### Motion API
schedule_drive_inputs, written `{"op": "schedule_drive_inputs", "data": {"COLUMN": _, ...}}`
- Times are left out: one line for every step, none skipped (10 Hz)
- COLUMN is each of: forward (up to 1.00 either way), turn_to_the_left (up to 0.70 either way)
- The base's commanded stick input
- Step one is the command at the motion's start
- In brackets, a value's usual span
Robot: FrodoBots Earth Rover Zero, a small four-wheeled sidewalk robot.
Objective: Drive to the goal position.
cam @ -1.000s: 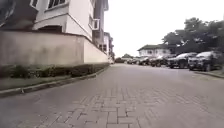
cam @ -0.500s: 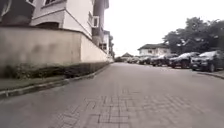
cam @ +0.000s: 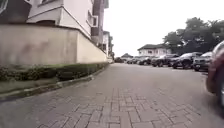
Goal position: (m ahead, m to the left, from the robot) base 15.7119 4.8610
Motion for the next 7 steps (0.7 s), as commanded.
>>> {"op": "schedule_drive_inputs", "data": {"forward": 0.7, "turn_to_the_left": 0.0}}
{"op": "schedule_drive_inputs", "data": {"forward": 0.7, "turn_to_the_left": 0.0}}
{"op": "schedule_drive_inputs", "data": {"forward": 0.7, "turn_to_the_left": 0.0}}
{"op": "schedule_drive_inputs", "data": {"forward": 0.7, "turn_to_the_left": 0.0}}
{"op": "schedule_drive_inputs", "data": {"forward": 0.7, "turn_to_the_left": 0.0}}
{"op": "schedule_drive_inputs", "data": {"forward": 0.7, "turn_to_the_left": 0.0}}
{"op": "schedule_drive_inputs", "data": {"forward": 0.7, "turn_to_the_left": 0.0}}
